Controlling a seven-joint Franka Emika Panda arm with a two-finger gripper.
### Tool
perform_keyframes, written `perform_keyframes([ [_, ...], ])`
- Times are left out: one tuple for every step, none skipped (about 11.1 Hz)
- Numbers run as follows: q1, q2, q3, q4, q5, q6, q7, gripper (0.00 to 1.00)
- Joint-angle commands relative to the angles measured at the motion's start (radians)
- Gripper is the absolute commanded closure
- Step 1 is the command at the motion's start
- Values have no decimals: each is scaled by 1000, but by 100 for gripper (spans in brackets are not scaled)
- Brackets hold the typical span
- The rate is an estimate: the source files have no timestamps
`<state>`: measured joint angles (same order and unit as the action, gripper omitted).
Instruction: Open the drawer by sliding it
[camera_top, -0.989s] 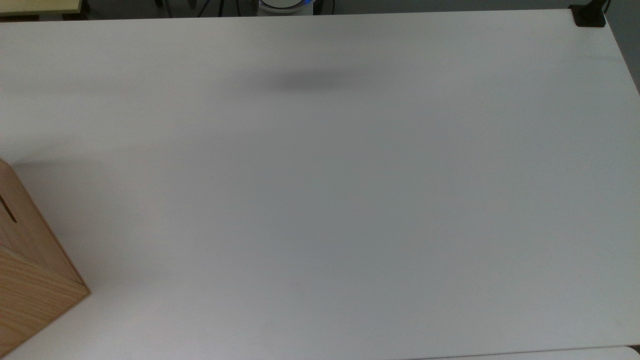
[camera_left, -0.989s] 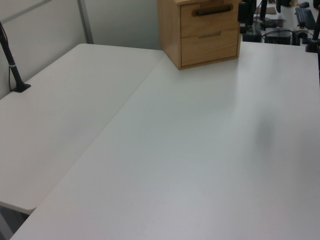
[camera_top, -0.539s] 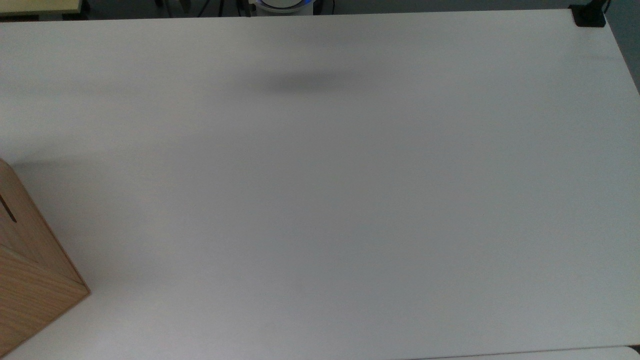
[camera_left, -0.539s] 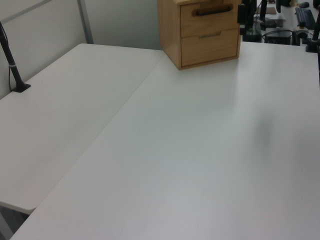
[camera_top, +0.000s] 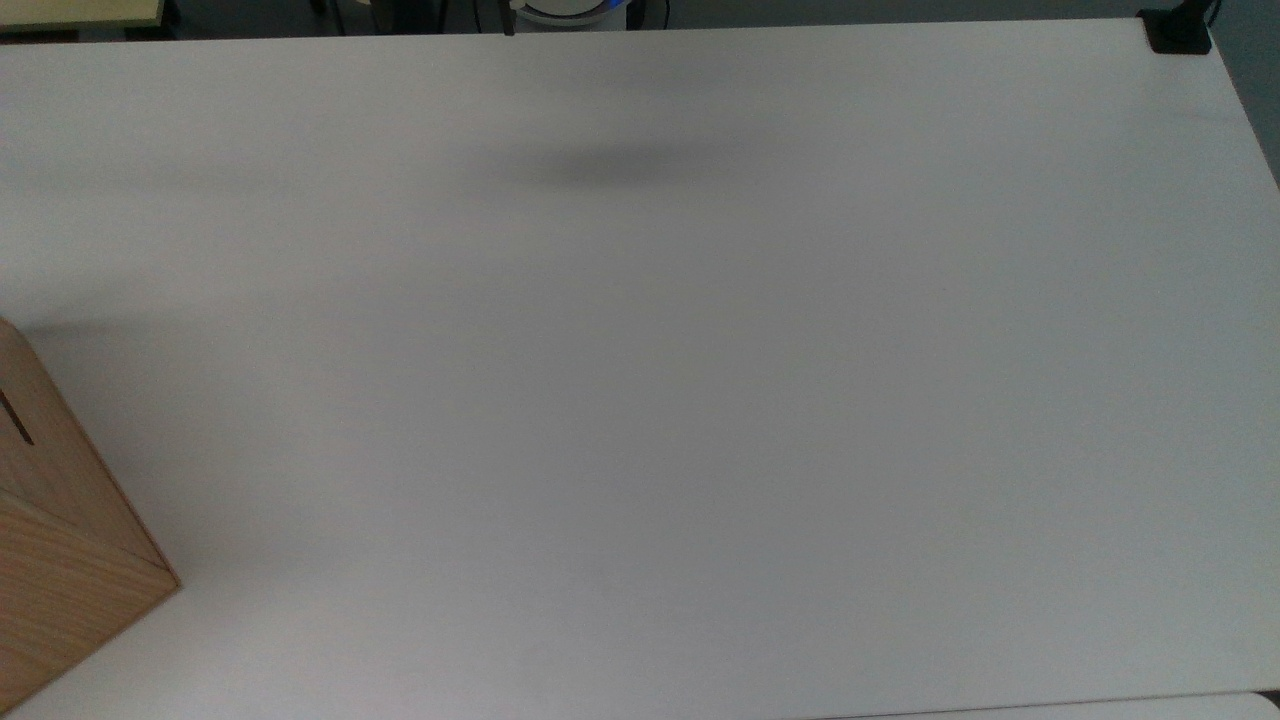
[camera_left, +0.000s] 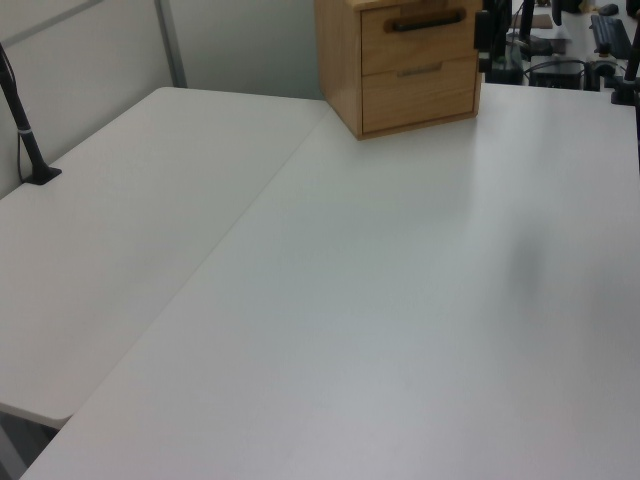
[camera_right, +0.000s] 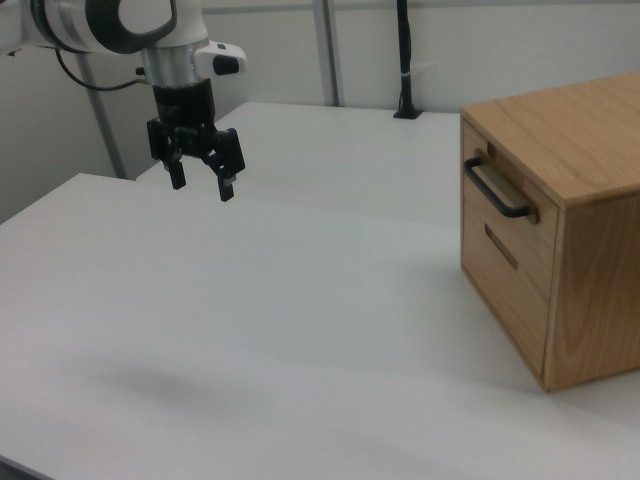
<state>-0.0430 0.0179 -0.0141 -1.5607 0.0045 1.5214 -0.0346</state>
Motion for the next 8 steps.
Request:
perform_keyframes([
  [14,11,-3,-1,-1,0,-74,0],
  [14,14,-3,1,-27,9,-102,0],
  [15,19,-3,1,-59,61,-143,0],
  [15,24,-12,-1,-63,121,-203,0],
  [14,30,-21,1,-67,179,-278,0],
  [15,43,-38,1,-92,239,-350,0],
  [15,53,-44,1,-144,290,-428,0],
  [15,71,-46,1,-199,359,-495,0],
])
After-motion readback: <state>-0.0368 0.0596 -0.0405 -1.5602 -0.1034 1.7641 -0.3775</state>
